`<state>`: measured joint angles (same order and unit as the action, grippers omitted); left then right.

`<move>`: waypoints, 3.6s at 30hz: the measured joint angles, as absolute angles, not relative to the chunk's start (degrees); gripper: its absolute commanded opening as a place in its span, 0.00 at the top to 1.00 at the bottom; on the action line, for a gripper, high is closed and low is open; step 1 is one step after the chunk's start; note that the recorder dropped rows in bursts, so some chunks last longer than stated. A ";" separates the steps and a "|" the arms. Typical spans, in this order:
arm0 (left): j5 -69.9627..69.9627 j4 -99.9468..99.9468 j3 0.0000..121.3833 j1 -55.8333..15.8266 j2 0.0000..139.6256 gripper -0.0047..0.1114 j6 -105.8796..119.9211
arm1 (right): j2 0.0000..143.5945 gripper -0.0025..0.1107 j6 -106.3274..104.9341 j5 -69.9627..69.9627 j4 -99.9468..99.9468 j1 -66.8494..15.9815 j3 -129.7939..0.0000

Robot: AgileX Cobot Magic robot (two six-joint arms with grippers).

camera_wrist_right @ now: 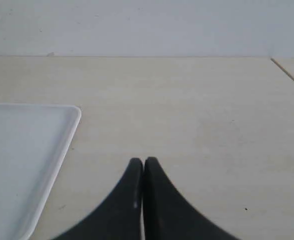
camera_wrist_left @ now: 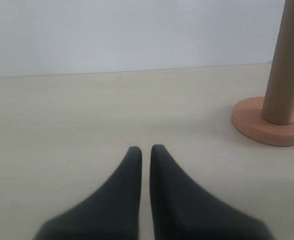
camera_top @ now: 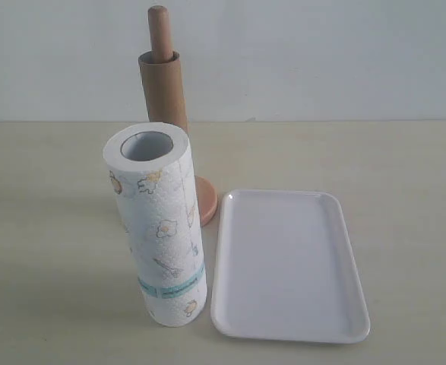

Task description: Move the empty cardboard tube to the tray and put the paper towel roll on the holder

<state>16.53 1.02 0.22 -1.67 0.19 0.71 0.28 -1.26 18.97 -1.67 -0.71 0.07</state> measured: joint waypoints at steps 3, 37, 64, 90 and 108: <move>16.53 1.02 0.22 -1.67 0.19 0.91 0.71 | 0.28 0.98 -1.26 18.97 -1.67 -0.71 0.07; 16.42 1.02 0.22 -1.67 0.19 0.91 0.71 | 3.85 0.98 -2.74 -17.56 -1.80 -0.71 -7.17; 16.42 1.02 0.22 -1.67 0.19 0.91 0.71 | 49.60 0.98 5.19 -20.69 -2.31 -0.71 -22.12; 16.42 1.02 0.22 -1.67 0.19 0.91 0.71 | 105.27 0.71 73.43 -65.98 92.81 -2.42 -73.51; 16.42 1.02 0.22 -1.67 0.19 0.91 0.71 | 106.11 0.05 67.39 -36.79 86.61 -22.96 -73.56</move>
